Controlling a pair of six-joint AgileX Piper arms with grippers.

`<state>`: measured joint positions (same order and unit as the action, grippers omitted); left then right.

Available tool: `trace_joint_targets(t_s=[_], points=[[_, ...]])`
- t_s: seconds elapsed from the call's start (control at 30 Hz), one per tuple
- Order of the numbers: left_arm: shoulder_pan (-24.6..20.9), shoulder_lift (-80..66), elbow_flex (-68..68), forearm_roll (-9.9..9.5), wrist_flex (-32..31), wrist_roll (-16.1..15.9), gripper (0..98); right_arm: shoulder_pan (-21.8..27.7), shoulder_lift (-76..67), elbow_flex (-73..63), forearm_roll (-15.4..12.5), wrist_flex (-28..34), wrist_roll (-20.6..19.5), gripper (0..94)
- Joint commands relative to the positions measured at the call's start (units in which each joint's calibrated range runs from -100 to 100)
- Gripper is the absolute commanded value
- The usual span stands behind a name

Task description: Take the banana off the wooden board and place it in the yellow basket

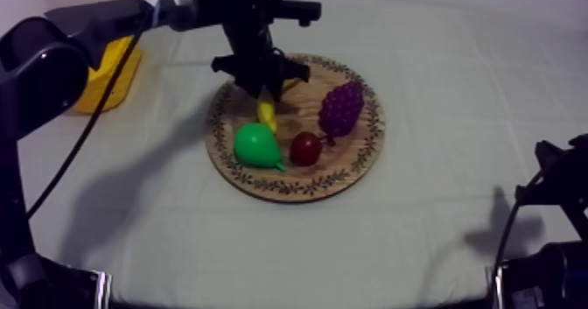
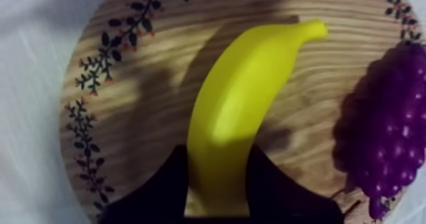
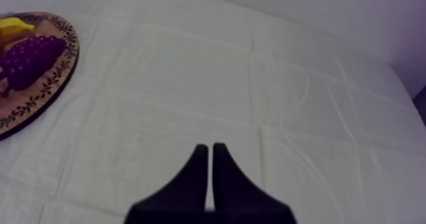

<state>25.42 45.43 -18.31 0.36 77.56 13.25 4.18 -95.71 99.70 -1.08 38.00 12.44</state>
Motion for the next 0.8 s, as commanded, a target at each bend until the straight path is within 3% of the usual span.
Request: trace_joint_targets(t_s=[0.0,0.43,0.57,0.77], points=[[0.0,-2.0,0.1,-0.32,0.6,0.3,25.5,0.0,0.0,0.0,0.0,0.0,0.0,0.6],[-3.2,-22.9,-2.8,-5.86,7.8,1.2,26.6,0.0,0.0,0.0,0.0,0.0,0.0,0.6],[-6.3,-29.6,-1.5,-7.92,8.2,-0.2,27.0,0.0,0.0,0.0,0.0,0.0,0.0,0.6],[-12.3,-35.7,2.8,-9.54,7.1,-4.2,28.4,0.0,0.0,0.0,0.0,0.0,0.0,0.6]])
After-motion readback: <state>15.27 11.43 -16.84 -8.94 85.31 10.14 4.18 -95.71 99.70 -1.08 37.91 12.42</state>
